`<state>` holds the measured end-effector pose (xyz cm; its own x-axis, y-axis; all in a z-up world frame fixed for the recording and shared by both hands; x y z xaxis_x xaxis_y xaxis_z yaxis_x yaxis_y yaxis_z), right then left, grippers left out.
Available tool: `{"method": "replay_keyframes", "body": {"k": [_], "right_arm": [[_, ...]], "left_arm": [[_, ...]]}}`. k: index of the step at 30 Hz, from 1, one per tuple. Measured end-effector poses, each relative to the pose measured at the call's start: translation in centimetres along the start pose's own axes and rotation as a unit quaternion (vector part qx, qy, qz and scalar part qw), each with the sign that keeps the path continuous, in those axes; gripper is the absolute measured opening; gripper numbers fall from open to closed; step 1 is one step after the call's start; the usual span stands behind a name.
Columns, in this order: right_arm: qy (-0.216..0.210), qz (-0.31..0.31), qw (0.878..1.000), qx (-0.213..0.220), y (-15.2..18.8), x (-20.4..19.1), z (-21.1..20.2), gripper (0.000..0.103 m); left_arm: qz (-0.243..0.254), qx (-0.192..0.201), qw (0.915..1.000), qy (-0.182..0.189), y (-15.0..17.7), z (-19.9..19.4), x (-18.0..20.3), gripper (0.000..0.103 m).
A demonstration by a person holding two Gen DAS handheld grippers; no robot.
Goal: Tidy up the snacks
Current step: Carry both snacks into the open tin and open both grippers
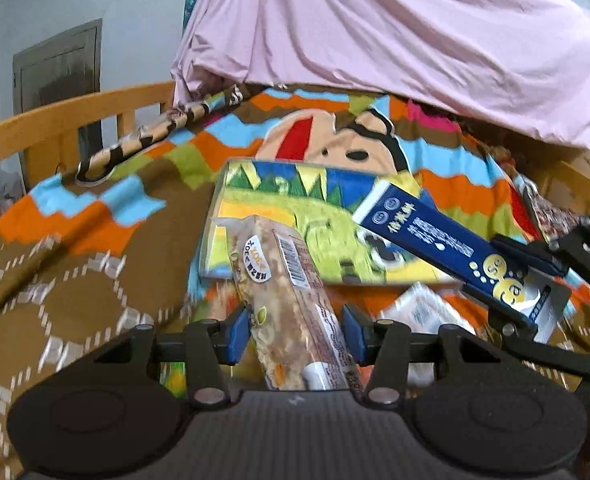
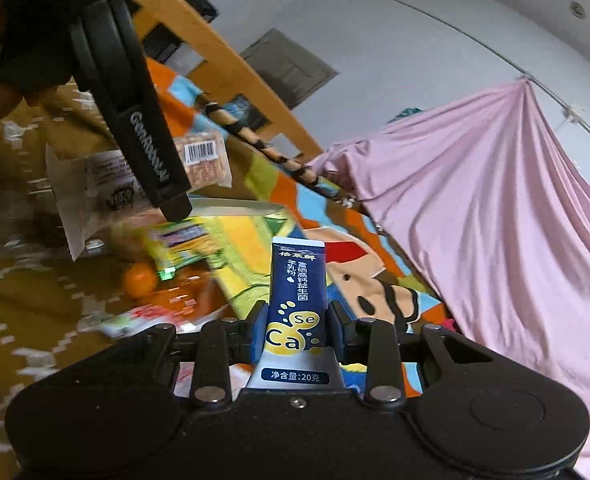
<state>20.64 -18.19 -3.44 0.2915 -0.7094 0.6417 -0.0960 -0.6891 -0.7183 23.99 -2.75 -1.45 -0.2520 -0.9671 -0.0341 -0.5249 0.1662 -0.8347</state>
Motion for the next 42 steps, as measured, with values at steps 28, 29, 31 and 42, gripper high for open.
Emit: {"method": "replay_keyframes", "body": {"k": [28,29,31,42], "right_arm": [[-0.013,0.154,0.981,-0.115,6.3,5.3,20.6,0.038],[-0.015,0.162,0.98,-0.119,6.6,5.5,20.9,0.038],[-0.016,0.177,0.976,-0.126,6.8,5.7,20.9,0.054],[-0.018,0.245,0.965,-0.091,4.9,7.8,17.8,0.091]], "left_arm": [[-0.043,-0.084,0.9955,0.001,-6.8,23.2,0.0,0.053],[-0.042,-0.089,0.9951,0.001,-6.5,23.3,0.1,0.054],[-0.047,-0.098,0.9941,0.003,-6.2,23.4,0.3,0.055],[-0.036,-0.049,0.9981,-0.006,-7.5,18.6,0.5,0.088]]}}
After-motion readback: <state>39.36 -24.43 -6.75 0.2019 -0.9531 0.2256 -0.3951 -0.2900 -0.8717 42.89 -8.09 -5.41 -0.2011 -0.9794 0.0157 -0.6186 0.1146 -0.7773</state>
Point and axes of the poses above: each gripper's, at about its wrist camera, not at the fingertips, and z roughly the way its jaws point, x to its right, y to its underside, the point moved 1 cm from there along z, roughly the way its jaws point, and after that the axes turned 9 degrees about z, right-handed, at the moved point
